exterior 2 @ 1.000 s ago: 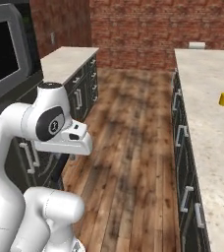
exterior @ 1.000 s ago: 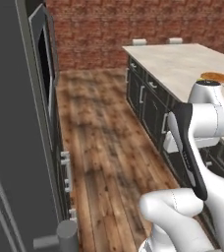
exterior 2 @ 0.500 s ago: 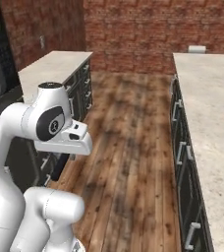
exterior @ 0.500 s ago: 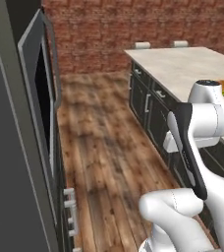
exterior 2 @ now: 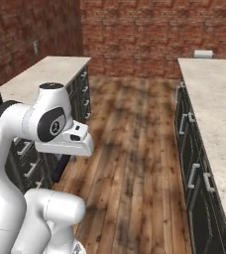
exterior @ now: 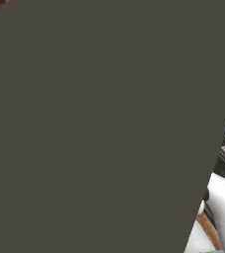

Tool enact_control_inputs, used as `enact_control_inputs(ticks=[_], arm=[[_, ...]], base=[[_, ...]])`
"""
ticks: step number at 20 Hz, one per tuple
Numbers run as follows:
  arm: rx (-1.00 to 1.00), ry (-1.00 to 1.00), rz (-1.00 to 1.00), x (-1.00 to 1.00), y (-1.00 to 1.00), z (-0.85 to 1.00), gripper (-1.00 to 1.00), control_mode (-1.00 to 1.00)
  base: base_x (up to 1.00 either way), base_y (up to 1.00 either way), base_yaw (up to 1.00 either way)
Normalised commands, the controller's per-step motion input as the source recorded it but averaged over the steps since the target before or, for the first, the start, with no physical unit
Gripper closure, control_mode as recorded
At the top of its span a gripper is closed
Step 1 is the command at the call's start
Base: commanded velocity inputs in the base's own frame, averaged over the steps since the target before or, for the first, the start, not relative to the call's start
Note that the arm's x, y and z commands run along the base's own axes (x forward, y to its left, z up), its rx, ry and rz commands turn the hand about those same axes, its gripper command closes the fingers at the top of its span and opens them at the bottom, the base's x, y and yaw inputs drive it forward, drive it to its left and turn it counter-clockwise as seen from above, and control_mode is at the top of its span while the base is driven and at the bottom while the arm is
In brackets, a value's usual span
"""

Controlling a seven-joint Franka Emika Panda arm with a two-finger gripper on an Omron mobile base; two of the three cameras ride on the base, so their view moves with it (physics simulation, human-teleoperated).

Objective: Take the pizza cutter from the drawer on the left and place it on the dining counter for cutting.

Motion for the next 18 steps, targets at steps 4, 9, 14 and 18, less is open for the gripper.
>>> enact_control_inputs(ticks=[4, 9, 14, 18], arm=[[0.0, 0.0, 0.0, 0.0, 0.0, 0.0, 1.0, 1.0], [0.0, 0.0, 0.0, 0.0, 0.0, 0.0, 1.0, 1.0], [0.0, 0.0, 0.0, 0.0, 0.0, 0.0, 1.0, 1.0], [0.0, 0.0, 0.0, 0.0, 0.0, 0.0, 1.0, 1.0]], base=[[0.72, 0.37, -0.05], [0.69, 0.23, -0.06], [0.7, 0.12, -0.08], [0.71, 0.08, -0.11]])
